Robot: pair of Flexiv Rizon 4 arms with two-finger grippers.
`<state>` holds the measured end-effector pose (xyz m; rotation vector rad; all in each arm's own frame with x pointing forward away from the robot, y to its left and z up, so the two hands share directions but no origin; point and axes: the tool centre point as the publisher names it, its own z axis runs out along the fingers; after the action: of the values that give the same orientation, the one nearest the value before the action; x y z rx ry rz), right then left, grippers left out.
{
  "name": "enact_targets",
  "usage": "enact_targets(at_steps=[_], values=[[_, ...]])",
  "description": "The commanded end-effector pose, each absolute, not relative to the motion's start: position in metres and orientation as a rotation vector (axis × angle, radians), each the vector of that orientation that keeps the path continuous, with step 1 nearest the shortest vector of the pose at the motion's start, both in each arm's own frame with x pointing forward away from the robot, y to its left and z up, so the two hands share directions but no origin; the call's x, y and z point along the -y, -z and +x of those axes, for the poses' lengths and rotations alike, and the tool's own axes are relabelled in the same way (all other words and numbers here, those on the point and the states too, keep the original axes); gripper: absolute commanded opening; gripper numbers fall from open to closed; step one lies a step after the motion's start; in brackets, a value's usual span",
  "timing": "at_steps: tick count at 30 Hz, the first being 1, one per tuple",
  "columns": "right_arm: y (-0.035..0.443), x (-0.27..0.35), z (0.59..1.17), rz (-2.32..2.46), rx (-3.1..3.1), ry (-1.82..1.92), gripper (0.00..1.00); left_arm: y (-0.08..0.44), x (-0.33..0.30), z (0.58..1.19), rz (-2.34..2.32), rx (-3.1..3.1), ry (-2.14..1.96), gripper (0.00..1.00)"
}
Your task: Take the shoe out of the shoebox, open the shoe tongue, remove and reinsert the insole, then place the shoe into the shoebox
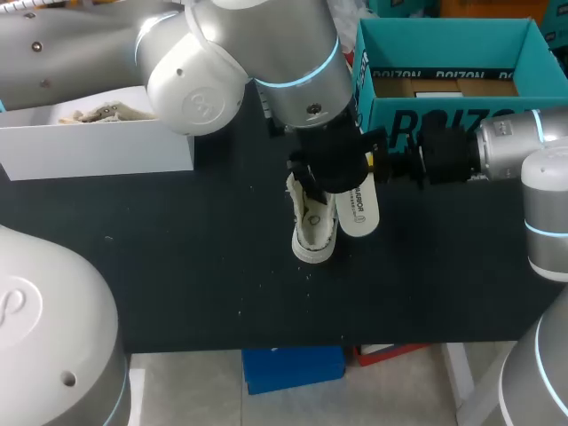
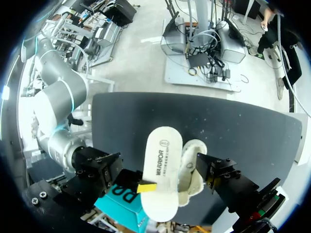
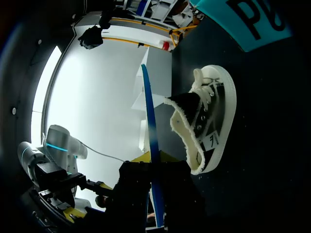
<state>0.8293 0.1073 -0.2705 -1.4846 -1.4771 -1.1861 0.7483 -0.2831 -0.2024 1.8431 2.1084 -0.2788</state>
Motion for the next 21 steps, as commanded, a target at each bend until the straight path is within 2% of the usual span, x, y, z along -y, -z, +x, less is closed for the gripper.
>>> enact_targets(at_steps=[1,21], values=[[0.27,-0.108,0.83,-1.486,1.479,1.183,0.0,0.205,0.281,0.753,1.838,-2.115,0.274,1.0],[0.27,-0.108,0.83,-1.486,1.479,1.183,0.0,0.199,0.267,0.834,1.803,-2.189,0.196,1.0]])
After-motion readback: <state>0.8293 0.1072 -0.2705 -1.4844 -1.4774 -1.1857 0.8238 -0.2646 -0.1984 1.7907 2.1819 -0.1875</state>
